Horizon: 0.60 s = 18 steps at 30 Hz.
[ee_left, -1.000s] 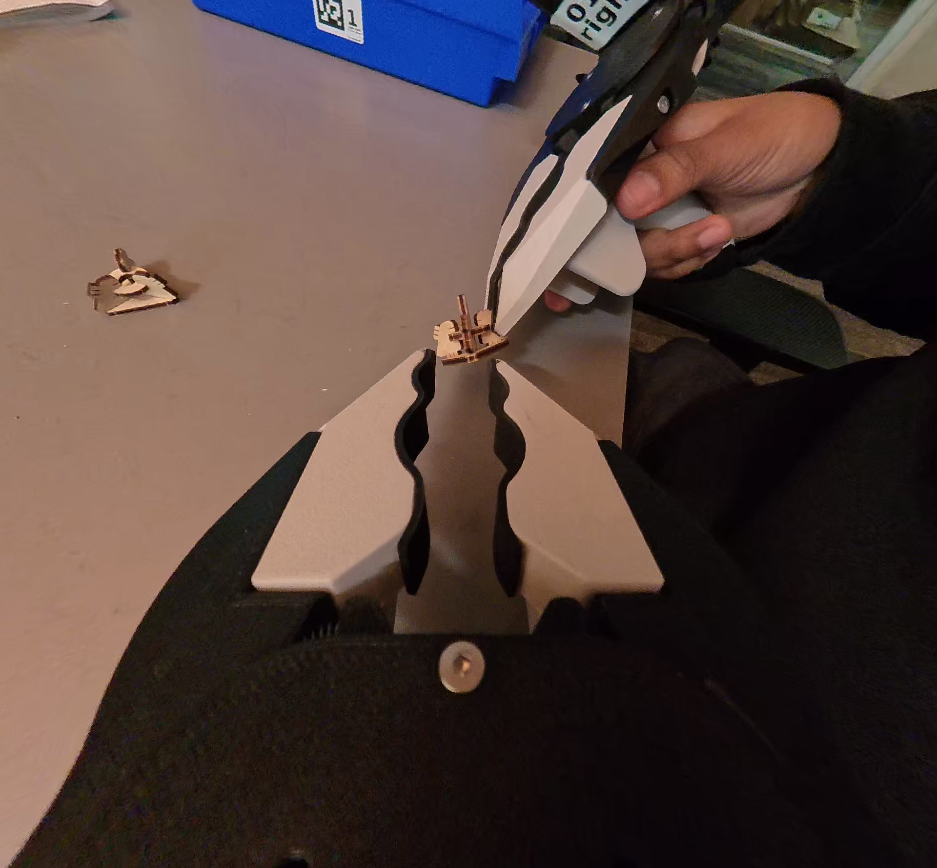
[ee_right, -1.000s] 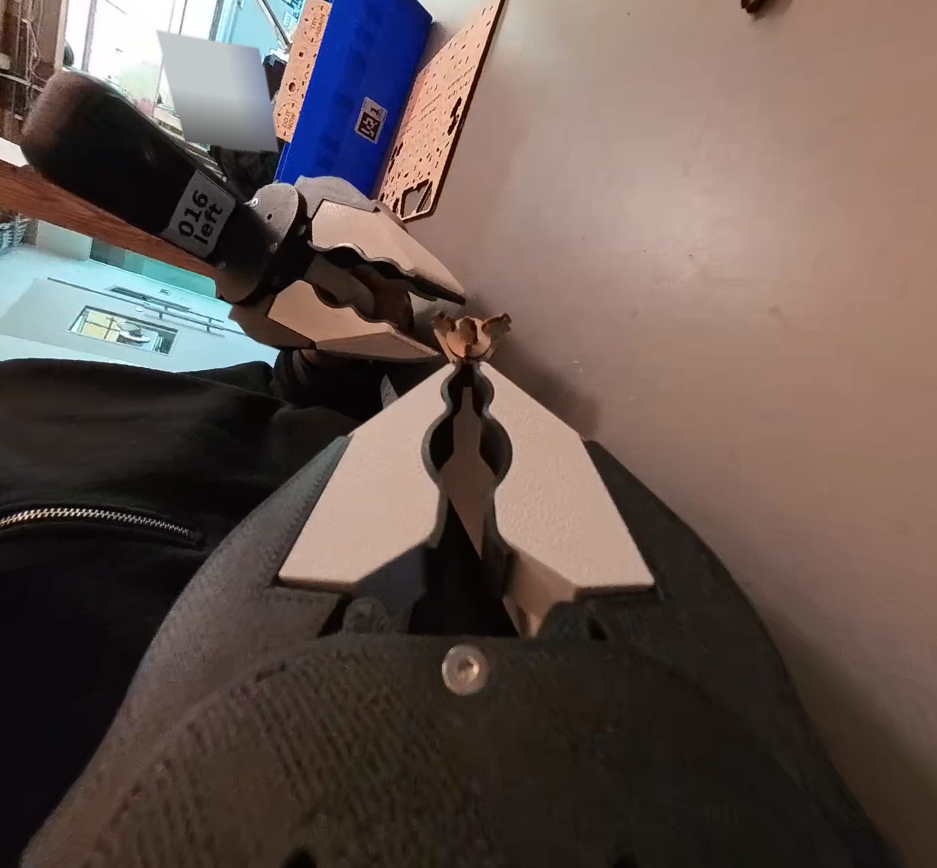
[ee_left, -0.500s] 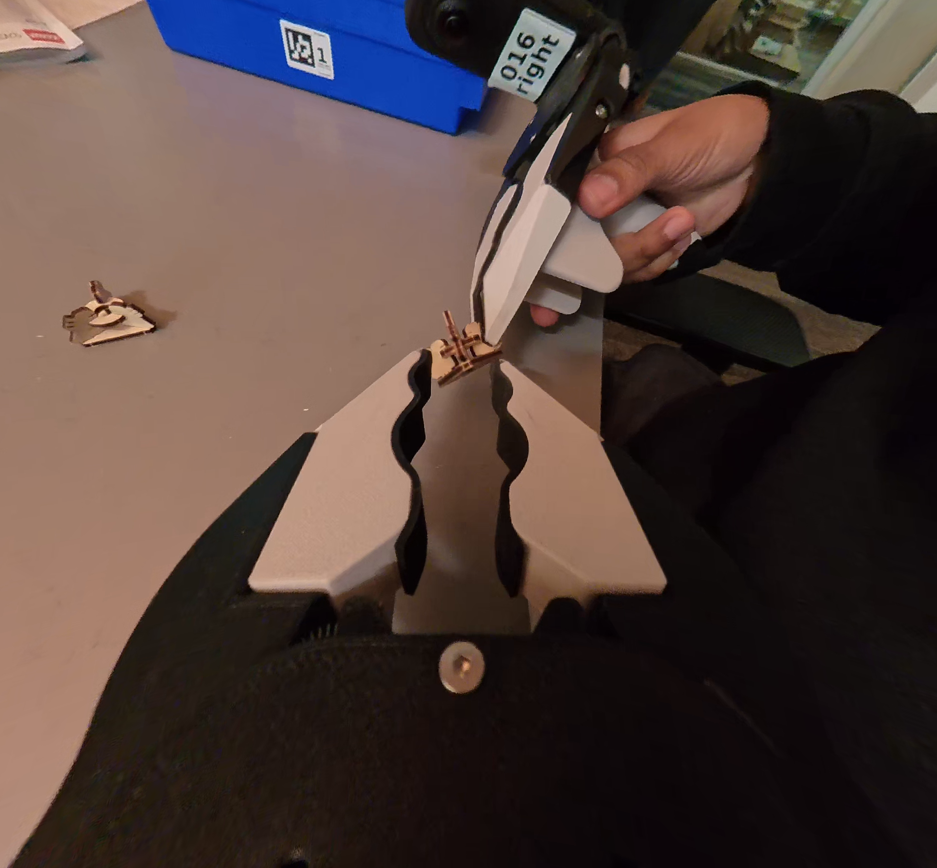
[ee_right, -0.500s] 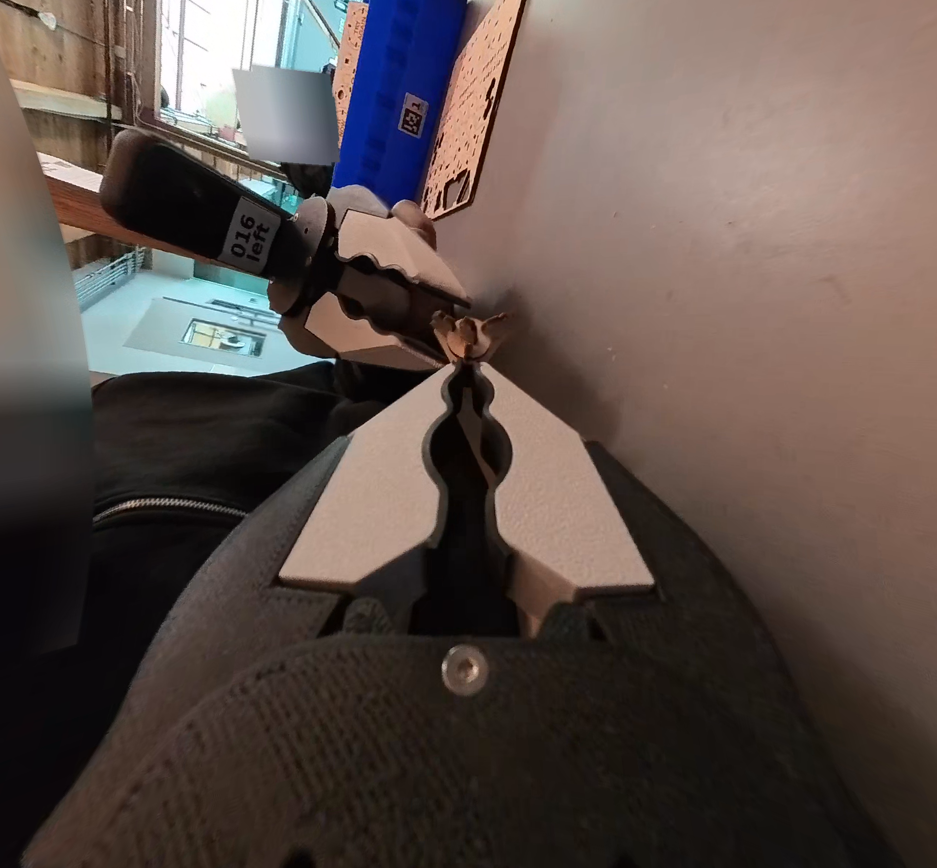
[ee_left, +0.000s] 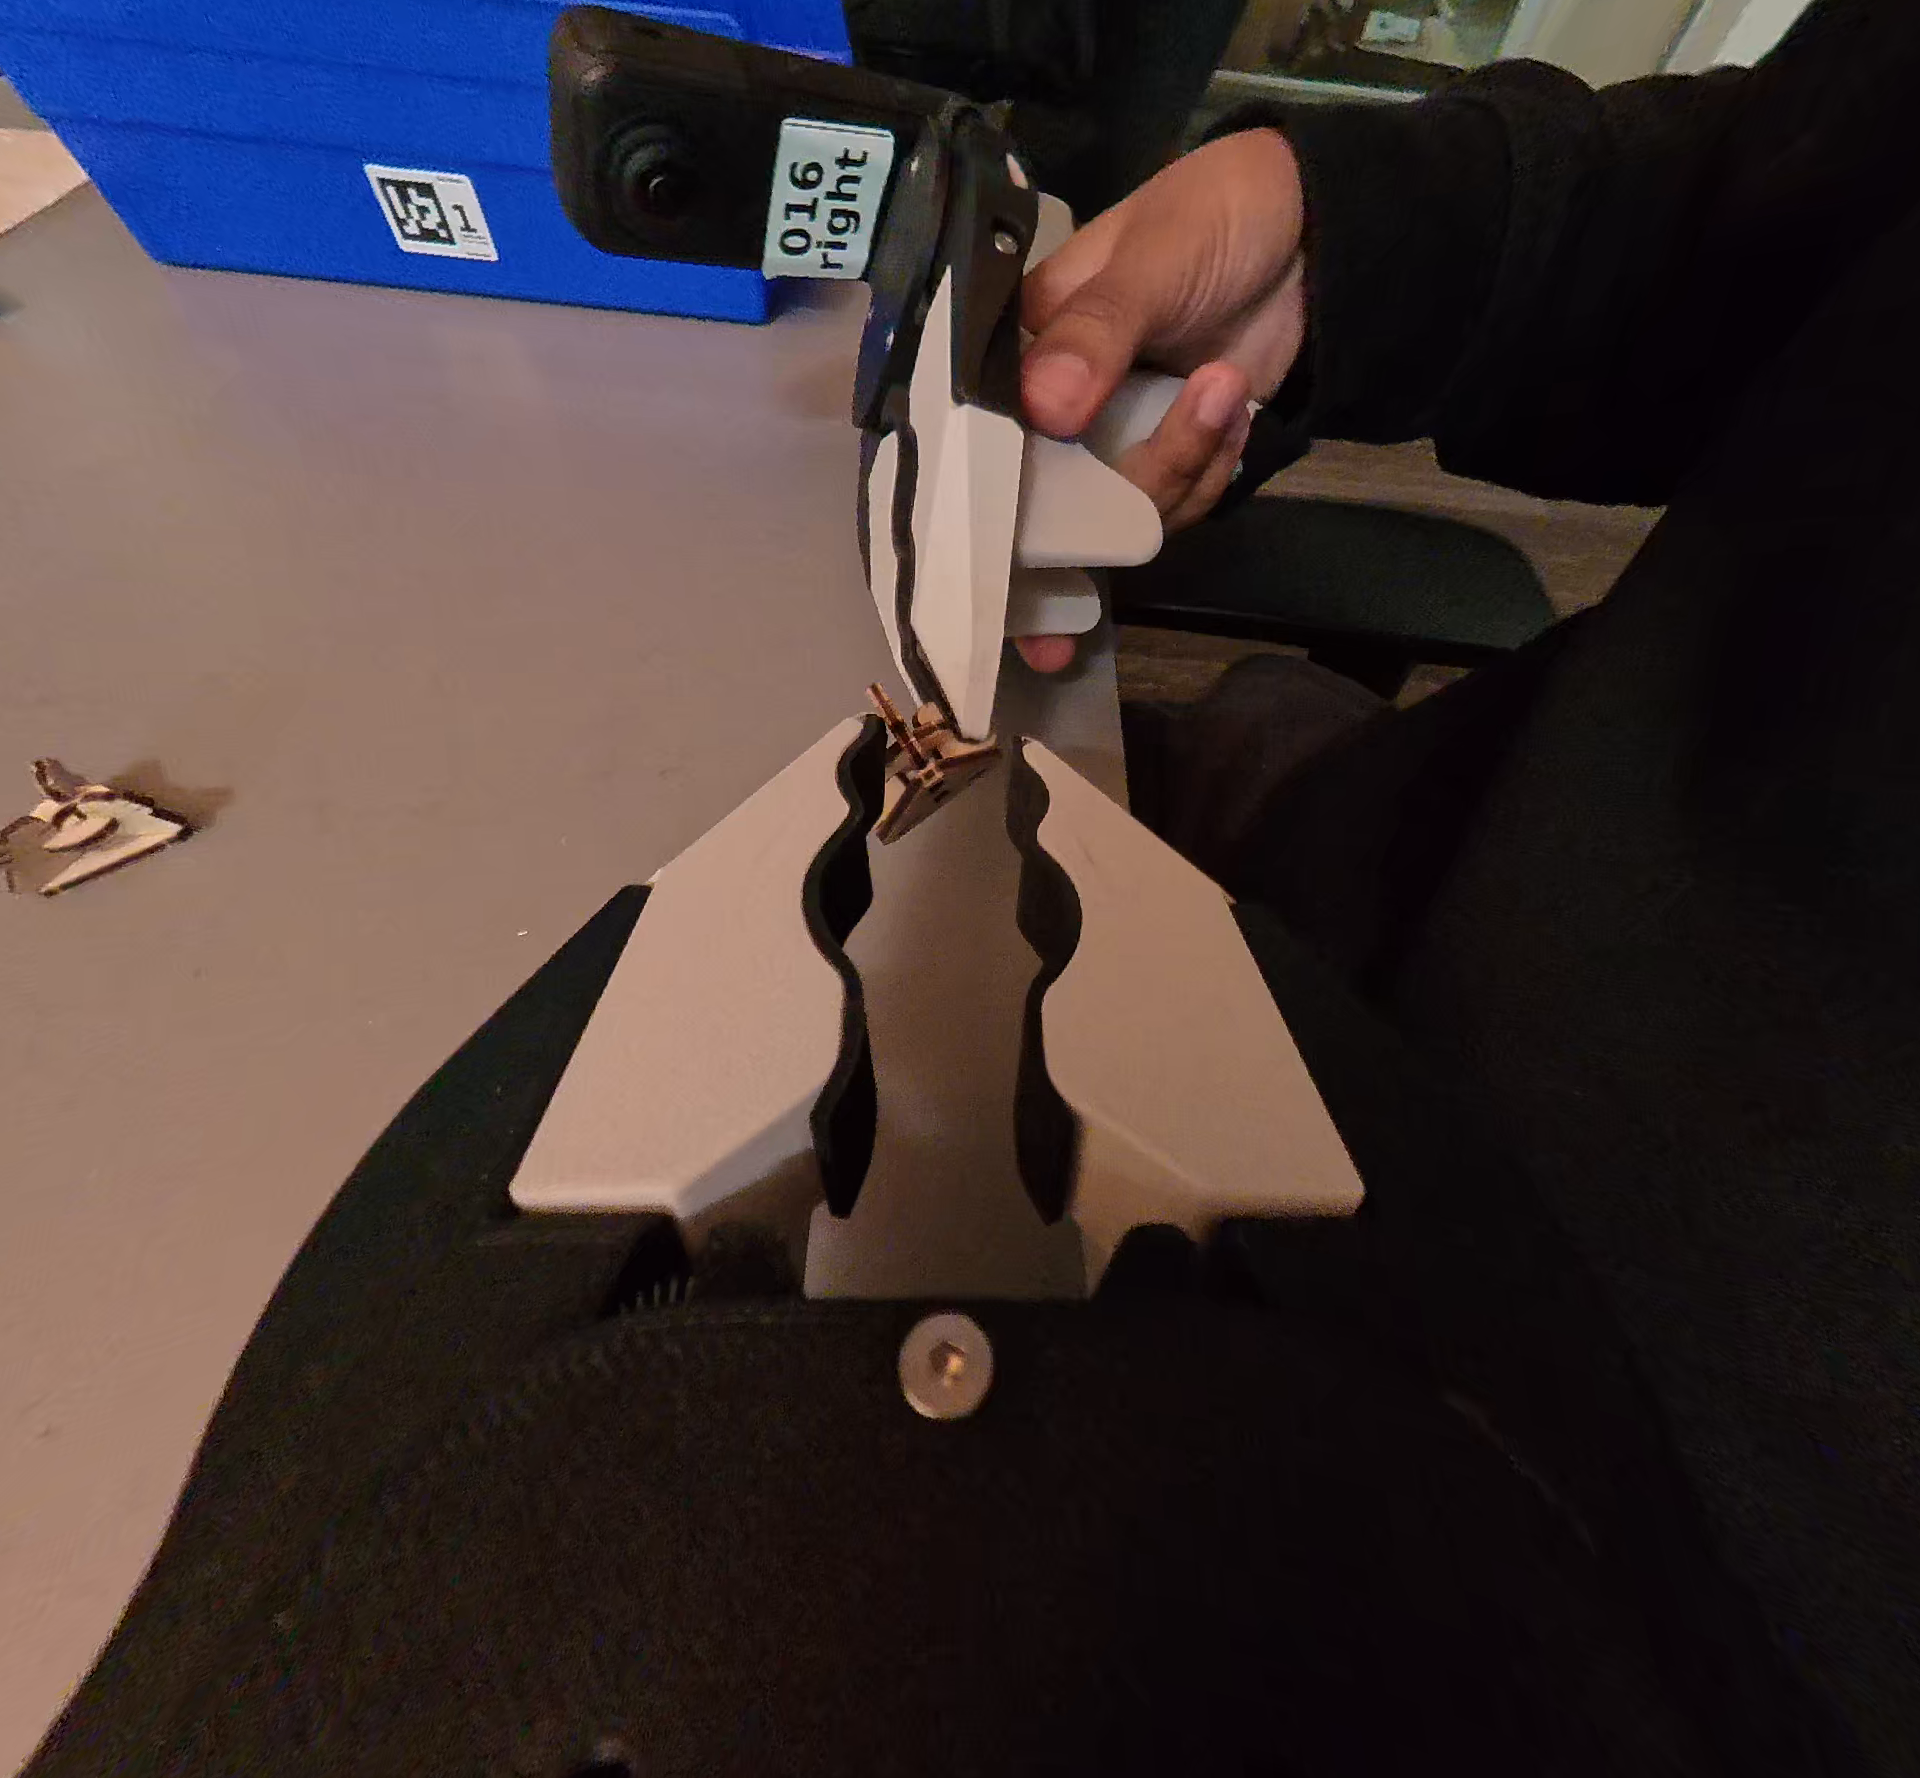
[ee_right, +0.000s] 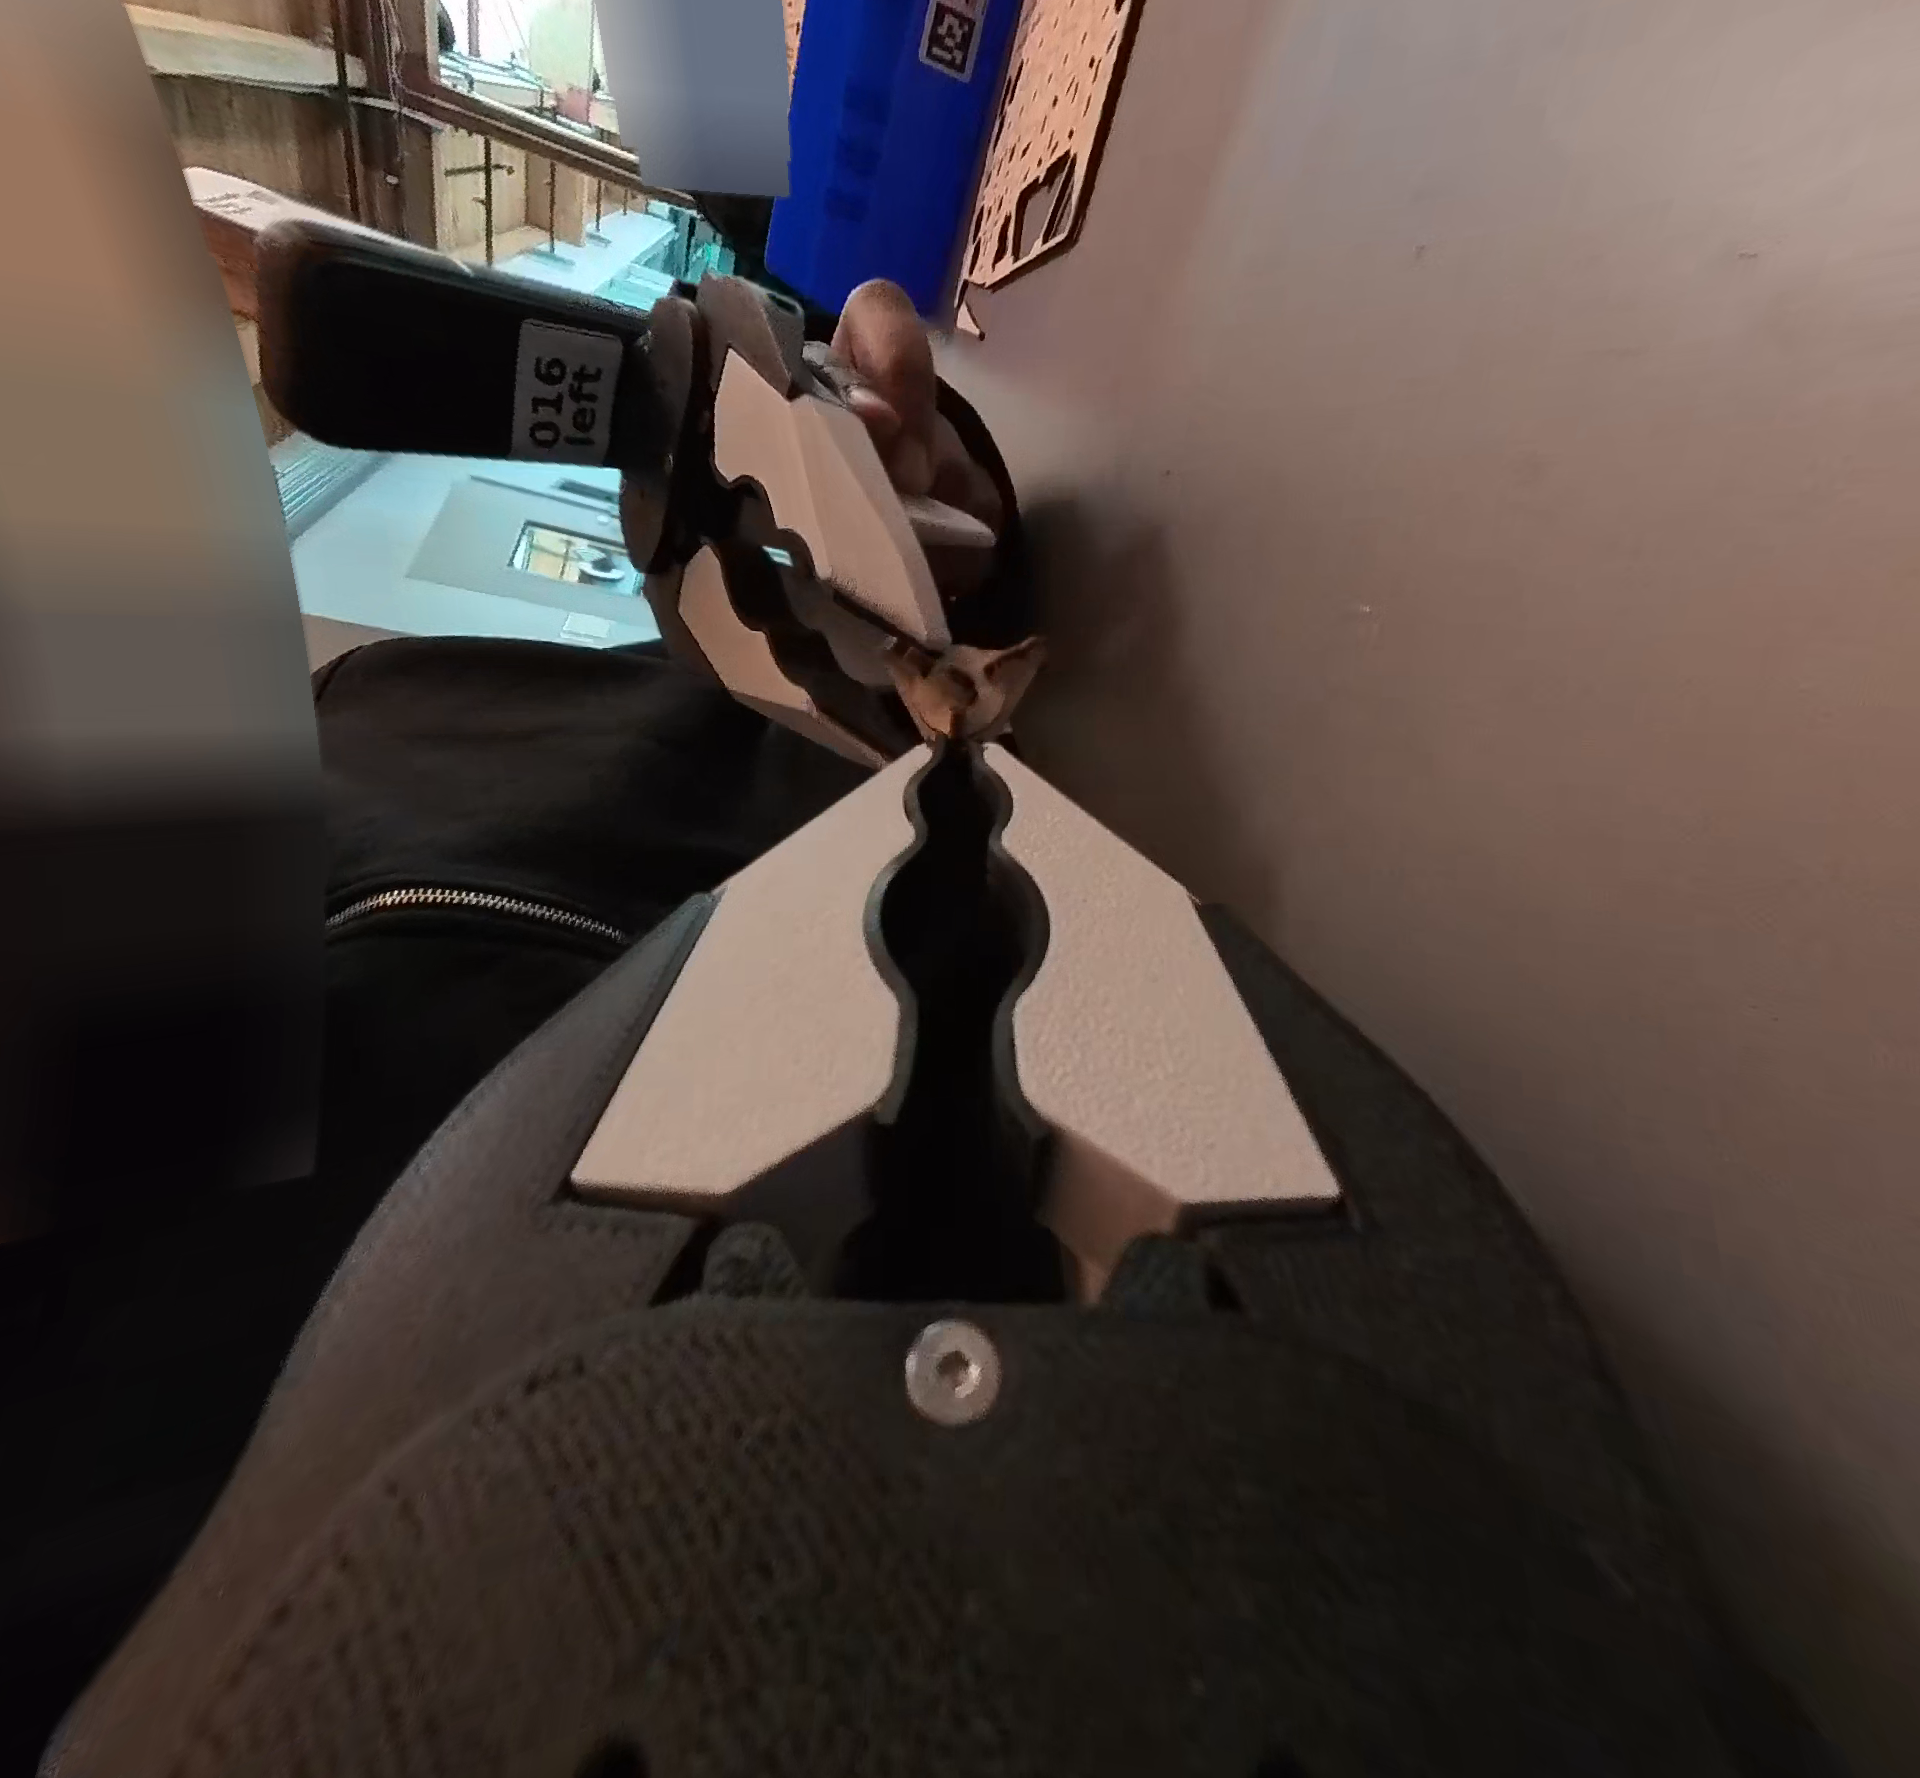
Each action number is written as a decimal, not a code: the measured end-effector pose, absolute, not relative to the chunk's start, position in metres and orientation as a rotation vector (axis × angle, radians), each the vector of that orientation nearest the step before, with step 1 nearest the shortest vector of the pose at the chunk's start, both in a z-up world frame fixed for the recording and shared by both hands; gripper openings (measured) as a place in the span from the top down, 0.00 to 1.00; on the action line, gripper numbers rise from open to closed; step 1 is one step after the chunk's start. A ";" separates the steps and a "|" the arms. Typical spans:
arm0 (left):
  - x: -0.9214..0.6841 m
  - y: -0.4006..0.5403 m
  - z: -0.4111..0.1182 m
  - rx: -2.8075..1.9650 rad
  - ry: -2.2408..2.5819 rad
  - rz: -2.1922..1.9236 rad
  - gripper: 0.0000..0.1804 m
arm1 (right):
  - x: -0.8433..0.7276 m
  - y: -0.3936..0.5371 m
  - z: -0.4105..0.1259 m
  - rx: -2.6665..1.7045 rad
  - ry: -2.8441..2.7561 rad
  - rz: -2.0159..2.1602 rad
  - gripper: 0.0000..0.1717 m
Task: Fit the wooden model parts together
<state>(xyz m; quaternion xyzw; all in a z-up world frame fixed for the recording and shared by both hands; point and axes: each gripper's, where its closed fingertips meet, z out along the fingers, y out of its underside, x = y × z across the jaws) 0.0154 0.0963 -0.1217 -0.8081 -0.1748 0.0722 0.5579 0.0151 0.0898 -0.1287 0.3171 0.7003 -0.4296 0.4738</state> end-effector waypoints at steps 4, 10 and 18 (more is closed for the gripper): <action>0.017 0.097 -0.122 -1.914 -0.389 0.188 0.90 | 0.019 0.091 -0.128 0.743 1.727 -1.030 0.99; 0.008 0.091 -0.114 -1.846 -0.444 0.216 0.94 | 0.012 0.086 -0.110 0.754 1.628 -1.113 0.88; -0.019 0.064 -0.098 -1.577 -0.690 0.034 0.97 | -0.004 0.075 -0.096 0.688 1.838 -1.415 0.81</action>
